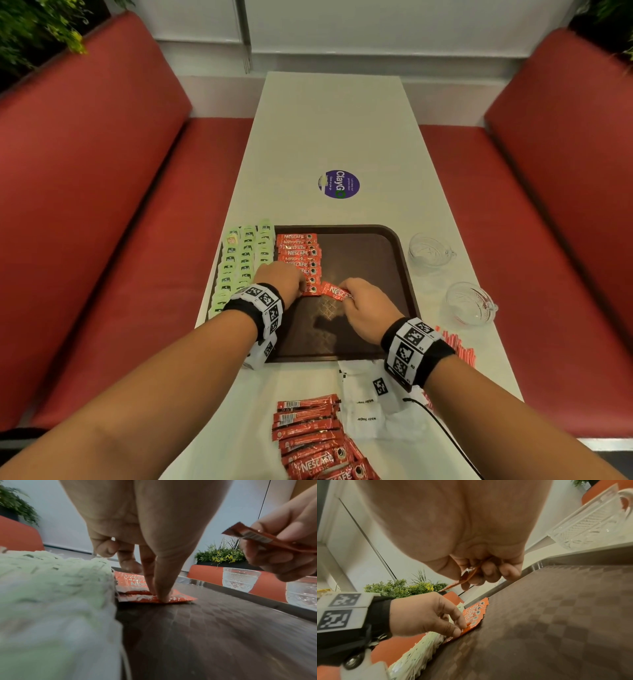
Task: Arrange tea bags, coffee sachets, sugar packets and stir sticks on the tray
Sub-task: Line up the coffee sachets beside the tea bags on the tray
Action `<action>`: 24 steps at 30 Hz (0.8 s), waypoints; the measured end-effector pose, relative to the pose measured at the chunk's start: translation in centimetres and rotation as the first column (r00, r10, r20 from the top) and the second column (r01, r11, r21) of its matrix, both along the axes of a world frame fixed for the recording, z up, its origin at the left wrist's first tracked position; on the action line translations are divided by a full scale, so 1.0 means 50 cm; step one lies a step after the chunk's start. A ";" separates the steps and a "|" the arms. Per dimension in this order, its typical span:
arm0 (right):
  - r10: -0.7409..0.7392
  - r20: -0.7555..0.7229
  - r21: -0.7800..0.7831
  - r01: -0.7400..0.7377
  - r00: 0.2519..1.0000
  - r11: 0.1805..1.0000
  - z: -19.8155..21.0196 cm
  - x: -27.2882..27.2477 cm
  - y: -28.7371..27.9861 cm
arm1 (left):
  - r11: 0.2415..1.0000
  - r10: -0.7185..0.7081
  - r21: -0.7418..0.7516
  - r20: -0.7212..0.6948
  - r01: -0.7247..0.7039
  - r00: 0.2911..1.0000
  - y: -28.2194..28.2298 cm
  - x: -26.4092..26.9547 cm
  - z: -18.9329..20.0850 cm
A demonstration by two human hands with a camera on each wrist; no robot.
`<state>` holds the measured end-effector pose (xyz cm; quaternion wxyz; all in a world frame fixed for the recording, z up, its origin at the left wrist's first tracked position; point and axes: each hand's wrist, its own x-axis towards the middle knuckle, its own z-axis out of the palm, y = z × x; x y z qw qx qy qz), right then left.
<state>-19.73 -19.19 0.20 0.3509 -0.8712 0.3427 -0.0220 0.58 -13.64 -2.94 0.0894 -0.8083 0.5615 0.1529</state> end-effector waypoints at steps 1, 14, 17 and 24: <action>0.003 -0.003 -0.001 -0.003 1.000 1.000 0.001 0.000 0.000 | 1.000 -0.002 0.003 -0.003 0.002 1.000 -0.002 0.001 0.001; 0.064 -0.046 -0.025 -0.065 0.997 0.998 0.006 0.007 -0.004 | 0.879 -0.302 -0.457 -0.310 0.138 0.901 0.035 -0.042 0.063; 0.061 -0.022 -0.040 -0.061 0.998 0.997 0.006 0.011 -0.002 | 0.891 -0.295 -0.420 -0.250 0.171 0.922 0.045 -0.042 0.061; 0.052 -0.093 -0.026 -0.054 0.994 0.998 0.001 -0.003 0.003 | 0.991 0.014 -0.131 -0.093 -0.026 0.996 0.069 -0.008 0.023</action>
